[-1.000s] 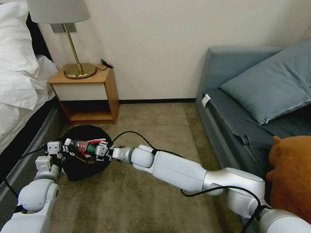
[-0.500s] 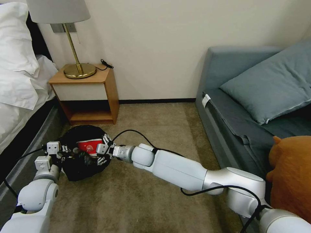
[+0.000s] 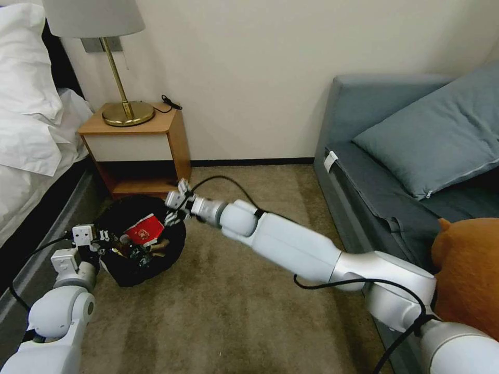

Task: Pick up the trash bin, then pick up the garbage on the floor and place it into the trash bin.

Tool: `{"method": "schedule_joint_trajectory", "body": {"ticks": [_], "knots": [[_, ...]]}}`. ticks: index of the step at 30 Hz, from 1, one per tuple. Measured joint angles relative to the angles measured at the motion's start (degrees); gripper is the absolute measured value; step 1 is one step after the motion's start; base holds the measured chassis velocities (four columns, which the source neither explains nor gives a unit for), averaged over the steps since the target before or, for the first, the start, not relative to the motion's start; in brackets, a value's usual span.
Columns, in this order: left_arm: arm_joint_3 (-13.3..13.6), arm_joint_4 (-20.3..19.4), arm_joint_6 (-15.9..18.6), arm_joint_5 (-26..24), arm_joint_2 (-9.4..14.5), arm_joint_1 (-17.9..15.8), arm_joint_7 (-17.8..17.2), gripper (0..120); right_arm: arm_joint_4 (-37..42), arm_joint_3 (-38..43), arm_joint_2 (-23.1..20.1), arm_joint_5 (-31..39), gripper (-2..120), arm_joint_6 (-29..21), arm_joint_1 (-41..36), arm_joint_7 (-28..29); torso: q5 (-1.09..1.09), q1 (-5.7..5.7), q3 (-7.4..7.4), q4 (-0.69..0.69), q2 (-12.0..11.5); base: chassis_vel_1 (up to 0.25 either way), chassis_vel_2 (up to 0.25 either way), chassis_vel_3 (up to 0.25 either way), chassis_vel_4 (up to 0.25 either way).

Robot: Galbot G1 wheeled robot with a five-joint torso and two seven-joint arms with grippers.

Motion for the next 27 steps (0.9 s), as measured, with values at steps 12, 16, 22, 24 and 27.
{"method": "schedule_joint_trajectory", "body": {"ticks": [12, 16, 22, 24, 27], "knots": [[-1.4, 4.1, -2.8, -18.7, -4.9, -2.5, -5.5, 3, -1.3, 9.5, -2.0, -3.4, 100, -1.5, -6.4, 4.5, 0.01, 0.00, 0.00, 0.00, 0.0, 0.000, 0.000, 0.000, 0.000], [-2.0, 7.3, -5.1, -21.4, -6.5, -2.9, -6.9, 3, -1.5, 11.9, -1.8, -4.9, 100, -1.5, -9.4, 5.0, 0.00, 0.00, 0.00, -0.01, 0.0, 0.000, 0.000, 0.000, 0.000], [-1.8, 11.3, -6.4, -25.2, -7.1, -3.7, -8.3, 3, -1.7, 13.6, -1.7, -7.1, 100, -1.5, -13.9, 5.3, 0.00, 0.00, 0.00, -0.01, 0.0, 0.000, 0.000, 0.000, 0.000], [-1.8, 12.0, -6.5, -25.5, -7.1, -4.0, -8.4, 3, -1.8, 13.9, -1.6, -7.5, 100, -1.4, -14.7, 5.3, 0.00, 0.00, 0.00, -0.01, 0.0, 0.000, 0.000, 0.000, 0.000], [-1.6, 13.5, -6.7, -26.5, -7.1, -4.4, -8.6, 3, -1.8, 14.3, -1.6, -7.9, 100, -1.2, -16.1, 5.3, 0.00, 0.00, 0.00, 0.01, 0.0, 0.000, 0.000, 0.000, 0.000]]}}
